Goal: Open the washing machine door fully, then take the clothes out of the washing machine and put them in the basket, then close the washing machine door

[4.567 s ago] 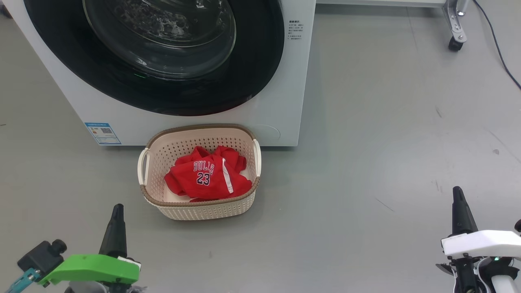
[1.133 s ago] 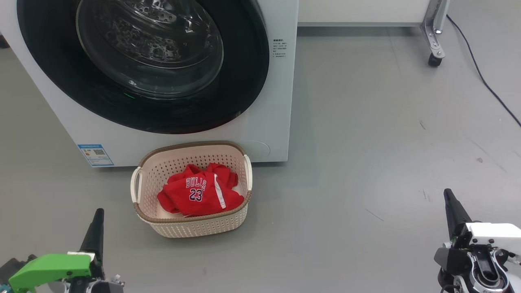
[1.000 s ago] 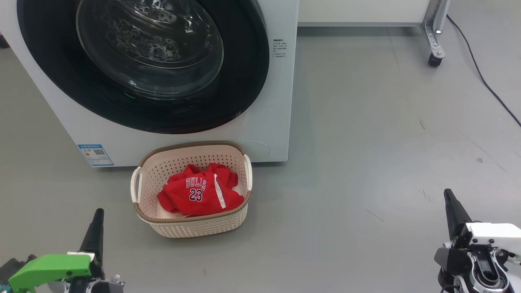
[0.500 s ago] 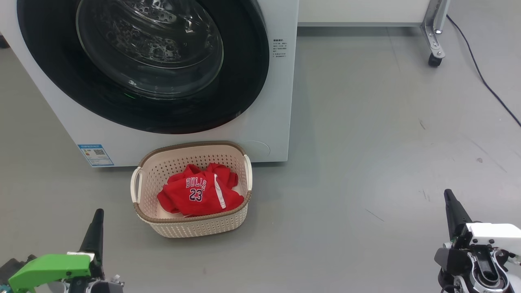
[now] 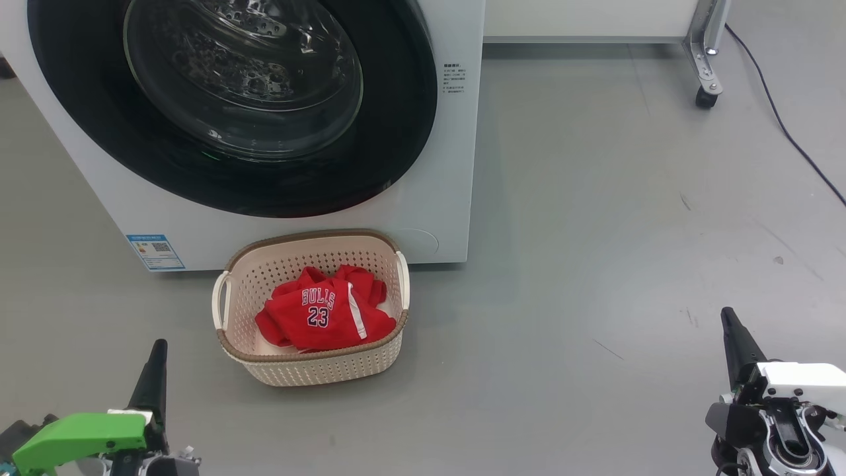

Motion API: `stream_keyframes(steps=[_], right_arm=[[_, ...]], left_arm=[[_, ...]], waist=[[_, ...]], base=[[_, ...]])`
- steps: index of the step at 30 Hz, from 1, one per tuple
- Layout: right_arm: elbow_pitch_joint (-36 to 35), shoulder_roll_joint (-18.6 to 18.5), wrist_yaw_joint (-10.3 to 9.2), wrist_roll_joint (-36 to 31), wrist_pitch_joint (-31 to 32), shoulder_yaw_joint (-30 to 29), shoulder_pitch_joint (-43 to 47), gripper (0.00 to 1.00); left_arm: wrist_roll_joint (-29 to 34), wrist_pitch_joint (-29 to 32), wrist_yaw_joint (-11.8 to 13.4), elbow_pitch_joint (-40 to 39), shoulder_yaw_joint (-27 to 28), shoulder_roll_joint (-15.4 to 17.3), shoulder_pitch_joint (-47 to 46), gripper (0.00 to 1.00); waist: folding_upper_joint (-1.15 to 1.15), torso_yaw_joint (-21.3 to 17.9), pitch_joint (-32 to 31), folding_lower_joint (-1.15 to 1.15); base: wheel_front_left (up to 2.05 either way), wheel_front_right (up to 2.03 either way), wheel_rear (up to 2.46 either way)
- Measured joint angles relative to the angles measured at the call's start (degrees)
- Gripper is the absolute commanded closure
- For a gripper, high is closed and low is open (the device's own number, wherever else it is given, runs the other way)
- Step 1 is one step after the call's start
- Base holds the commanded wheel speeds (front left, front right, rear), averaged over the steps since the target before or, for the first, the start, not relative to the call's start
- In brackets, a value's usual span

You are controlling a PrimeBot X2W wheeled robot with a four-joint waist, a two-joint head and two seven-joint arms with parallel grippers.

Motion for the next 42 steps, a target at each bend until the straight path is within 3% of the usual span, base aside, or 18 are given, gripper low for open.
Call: stream_keyframes(steps=[42], right_arm=[[-0.05, 0.18, 0.0, -0.01, 0.13, -0.3, -0.01, 1.0]], left_arm=[[0.0, 0.32, 0.0, -0.04, 0.36, -0.09, -0.02, 1.0]], waist=[[0.0, 0.0, 0.02, 0.0]], base=[[0.0, 0.0, 0.0]])
